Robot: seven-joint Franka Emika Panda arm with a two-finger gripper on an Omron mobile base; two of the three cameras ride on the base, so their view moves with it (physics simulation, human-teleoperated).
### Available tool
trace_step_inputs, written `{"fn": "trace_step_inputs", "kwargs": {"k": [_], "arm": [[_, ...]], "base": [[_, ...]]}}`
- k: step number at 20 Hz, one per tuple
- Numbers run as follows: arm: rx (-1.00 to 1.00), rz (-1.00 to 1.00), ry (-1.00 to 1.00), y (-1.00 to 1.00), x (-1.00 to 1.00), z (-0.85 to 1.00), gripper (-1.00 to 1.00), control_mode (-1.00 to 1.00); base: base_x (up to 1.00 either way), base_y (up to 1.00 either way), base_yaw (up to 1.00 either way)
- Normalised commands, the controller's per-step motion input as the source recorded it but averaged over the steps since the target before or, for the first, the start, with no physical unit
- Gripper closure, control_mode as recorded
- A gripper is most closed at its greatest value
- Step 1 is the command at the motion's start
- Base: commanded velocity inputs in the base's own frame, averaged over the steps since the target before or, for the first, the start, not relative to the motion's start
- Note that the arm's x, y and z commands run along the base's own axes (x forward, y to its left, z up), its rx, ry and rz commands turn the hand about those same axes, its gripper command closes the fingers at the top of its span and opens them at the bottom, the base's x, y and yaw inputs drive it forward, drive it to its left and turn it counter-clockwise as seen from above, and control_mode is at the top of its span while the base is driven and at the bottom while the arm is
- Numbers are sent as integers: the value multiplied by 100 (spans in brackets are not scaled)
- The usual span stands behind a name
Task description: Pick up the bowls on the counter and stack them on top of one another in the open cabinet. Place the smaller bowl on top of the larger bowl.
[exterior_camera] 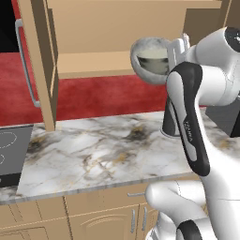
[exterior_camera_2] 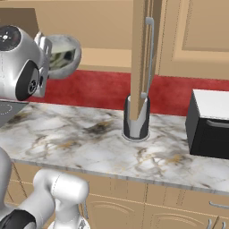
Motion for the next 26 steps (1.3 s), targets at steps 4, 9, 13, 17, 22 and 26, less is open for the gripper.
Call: {"fn": "trace_step_inputs", "kwargs": {"k": [4,9,13,17,22,26], "arm": [[4,-4,0,3,20,0,100,-100],[6,-3,-3,1,26,0,100,-100],[5,-1,-1,0,29,0,100,-100],[2,0,0,0,30,0,100,-100],[0,0,0,1,26,1,100,-100],[0,0,3,6,20,11,100,-100]], "base": [[0,0,0],[0,0,0],[0,0,0],[0,0,0],[0,0,0],[0,0,0]]}}
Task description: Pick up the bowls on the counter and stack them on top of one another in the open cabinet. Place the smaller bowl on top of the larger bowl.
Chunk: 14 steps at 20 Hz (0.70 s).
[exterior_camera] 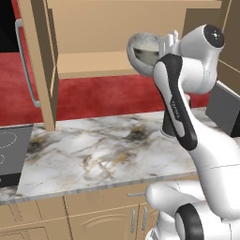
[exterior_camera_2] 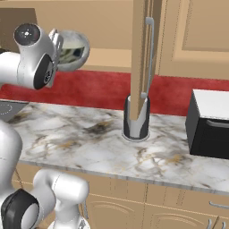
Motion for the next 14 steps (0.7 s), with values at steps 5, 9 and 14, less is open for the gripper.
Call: {"fn": "trace_step_inputs", "kwargs": {"k": [5,9,14], "arm": [[-1,0,4,8,18,14,100,-100],[-2,0,5,6,19,13,100,-100],[-2,0,2,4,22,4,100,-100]], "base": [[0,0,0],[0,0,0],[0,0,0]]}}
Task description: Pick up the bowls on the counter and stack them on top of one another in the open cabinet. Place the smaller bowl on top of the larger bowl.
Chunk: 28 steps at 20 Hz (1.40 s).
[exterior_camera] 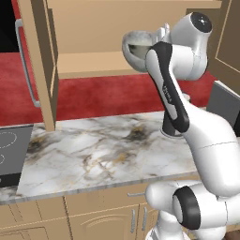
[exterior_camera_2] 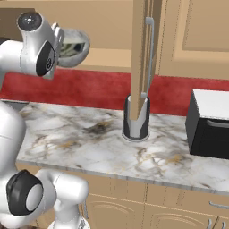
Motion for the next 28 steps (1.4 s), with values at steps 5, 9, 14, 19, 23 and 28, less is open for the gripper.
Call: {"fn": "trace_step_inputs", "kwargs": {"k": [5,9,14,19,23,28], "arm": [[0,0,0,4,24,-2,100,-100],[0,0,0,2,27,-3,100,-100],[0,0,0,1,28,0,100,-100],[-2,0,0,0,26,-1,100,-100],[-5,0,0,0,18,-3,100,-100],[-6,0,2,0,18,-1,100,-100]], "base": [[0,0,0],[0,0,0],[0,0,0],[0,0,0],[0,0,0],[0,0,0]]}}
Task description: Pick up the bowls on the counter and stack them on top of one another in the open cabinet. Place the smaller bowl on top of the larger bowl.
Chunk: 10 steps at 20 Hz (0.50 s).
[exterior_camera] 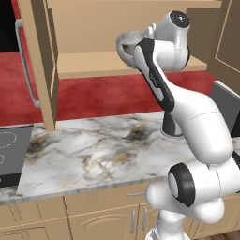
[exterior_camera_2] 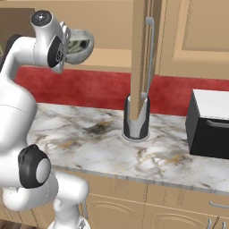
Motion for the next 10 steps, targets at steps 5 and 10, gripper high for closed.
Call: {"fn": "trace_step_inputs", "kwargs": {"k": [5,10], "arm": [[-4,0,0,0,20,-2,100,-100],[-2,0,0,0,24,-6,100,-100]], "base": [[0,0,0],[0,0,0]]}}
